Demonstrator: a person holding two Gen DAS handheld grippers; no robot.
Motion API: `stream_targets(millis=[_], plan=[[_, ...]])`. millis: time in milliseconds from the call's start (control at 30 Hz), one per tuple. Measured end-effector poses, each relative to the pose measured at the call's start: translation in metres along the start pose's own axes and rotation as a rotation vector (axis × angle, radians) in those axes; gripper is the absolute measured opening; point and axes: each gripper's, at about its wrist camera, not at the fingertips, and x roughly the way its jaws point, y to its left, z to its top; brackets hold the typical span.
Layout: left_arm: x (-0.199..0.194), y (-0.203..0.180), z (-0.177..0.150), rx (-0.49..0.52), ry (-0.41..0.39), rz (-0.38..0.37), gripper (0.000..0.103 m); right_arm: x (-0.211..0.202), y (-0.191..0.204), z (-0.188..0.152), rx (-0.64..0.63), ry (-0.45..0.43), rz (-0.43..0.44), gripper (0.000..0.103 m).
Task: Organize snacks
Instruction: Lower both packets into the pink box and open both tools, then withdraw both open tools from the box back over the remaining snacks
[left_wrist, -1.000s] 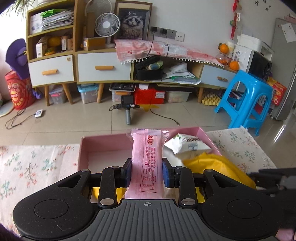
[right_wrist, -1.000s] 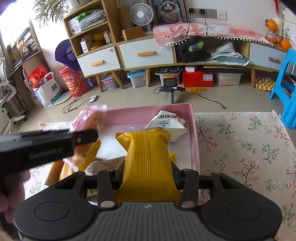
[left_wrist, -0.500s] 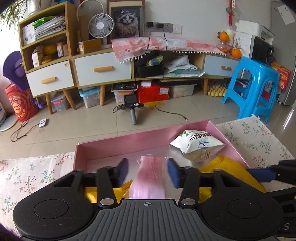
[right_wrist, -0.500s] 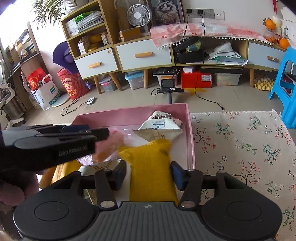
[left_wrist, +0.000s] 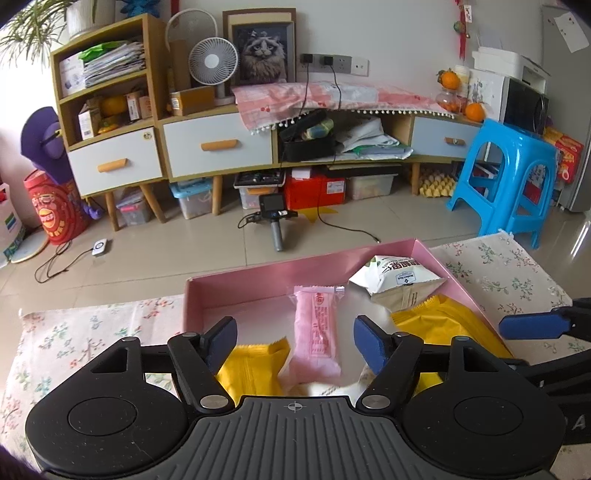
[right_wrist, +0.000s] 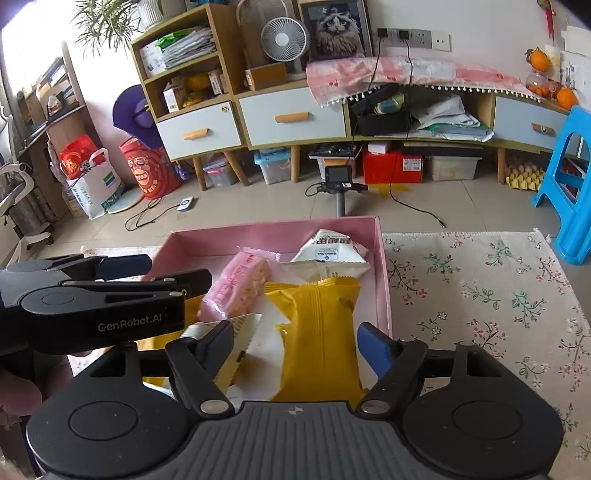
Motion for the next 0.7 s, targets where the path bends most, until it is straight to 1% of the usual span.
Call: stream_targets(millis=[167,267,333,400,633,667,700], plan=[[-0.017,0.006,-0.006,-0.027,0.001,-0.001,0.074,-0.015,0.007,-0.005,-0.039,-0.007,-0.009,0.073],[-0.029,0.009,-0.010,-0.039,0.002,0.001,0.075,-0.023,0.008,-0.009,-0.041,-0.006,-0.018,0.074],[-0.038,0.010,-0.015,-0.043,-0.003,-0.001,0.080,-0.028,0.008,-0.012,-0.036,-0.006,-0.016,0.075],[-0.048,0.011,-0.021,-0.045,-0.010,-0.003,0.081,-0.034,0.010,-0.015,-0.038,-0.009,-0.015,0.079],[-0.070,0.015,-0.042,-0.053,0.013,-0.018,0.082,-0.051,0.022,-0.025,-0.066,-0.012,-0.014,0.083],[-0.073,0.016,-0.046,-0.053,0.017,-0.021,0.083,-0.053,0.024,-0.028,-0.070,-0.011,-0.014,0.083],[-0.076,0.016,-0.049,-0.054,0.019,-0.024,0.087,-0.055,0.026,-0.030,-0.077,-0.009,-0.013,0.083]])
